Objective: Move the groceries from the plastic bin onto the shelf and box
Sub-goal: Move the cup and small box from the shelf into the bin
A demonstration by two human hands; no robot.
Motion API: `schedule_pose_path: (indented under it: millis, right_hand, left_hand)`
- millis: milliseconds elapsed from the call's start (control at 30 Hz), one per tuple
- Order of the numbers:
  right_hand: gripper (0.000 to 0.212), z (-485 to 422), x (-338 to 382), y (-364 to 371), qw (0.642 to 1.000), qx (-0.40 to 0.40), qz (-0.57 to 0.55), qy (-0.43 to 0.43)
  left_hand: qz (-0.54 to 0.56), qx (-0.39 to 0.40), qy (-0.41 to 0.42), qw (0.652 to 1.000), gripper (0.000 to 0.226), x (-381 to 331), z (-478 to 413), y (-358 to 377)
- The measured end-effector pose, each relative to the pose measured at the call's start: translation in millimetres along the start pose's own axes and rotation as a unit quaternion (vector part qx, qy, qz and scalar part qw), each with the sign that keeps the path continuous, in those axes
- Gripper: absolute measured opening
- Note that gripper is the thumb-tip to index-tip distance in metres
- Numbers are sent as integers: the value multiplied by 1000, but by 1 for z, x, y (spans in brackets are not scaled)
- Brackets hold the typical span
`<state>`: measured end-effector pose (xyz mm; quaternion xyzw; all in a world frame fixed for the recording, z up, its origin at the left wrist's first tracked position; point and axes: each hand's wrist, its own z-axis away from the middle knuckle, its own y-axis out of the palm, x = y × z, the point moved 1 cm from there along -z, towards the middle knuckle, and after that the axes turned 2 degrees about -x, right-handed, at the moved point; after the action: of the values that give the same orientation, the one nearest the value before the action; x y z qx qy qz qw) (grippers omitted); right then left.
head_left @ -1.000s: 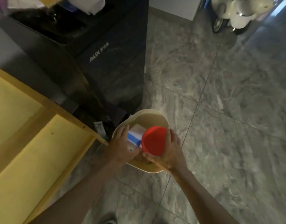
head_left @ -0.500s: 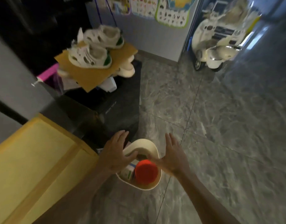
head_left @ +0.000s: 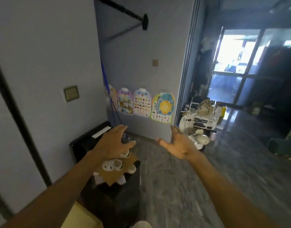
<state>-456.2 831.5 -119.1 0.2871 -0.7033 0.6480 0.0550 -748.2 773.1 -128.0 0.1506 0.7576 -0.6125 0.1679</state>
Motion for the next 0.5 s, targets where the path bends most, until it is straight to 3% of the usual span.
schedule_pose_path:
  millis: [100, 233, 300, 500]
  right_hand:
    - [138, -1, 29, -51, 999, -25, -6, -28]
    - [146, -5, 50, -74, 997, -22, -10, -73]
    - [136, -6, 62, -75, 995, -15, -10, -100]
    - [112, 3, 124, -65, 976, -1, -34, -217]
  left_hand:
    - [-5, -39, 10, 999, 116, -30, 7, -65]
    - [-21, -68, -1, 997, 83, -70, 35, -112]
    - [-27, -78, -9, 997, 77, -80, 50, -123]
    - [-65, -97, -98, 988, 100, -63, 115, -153]
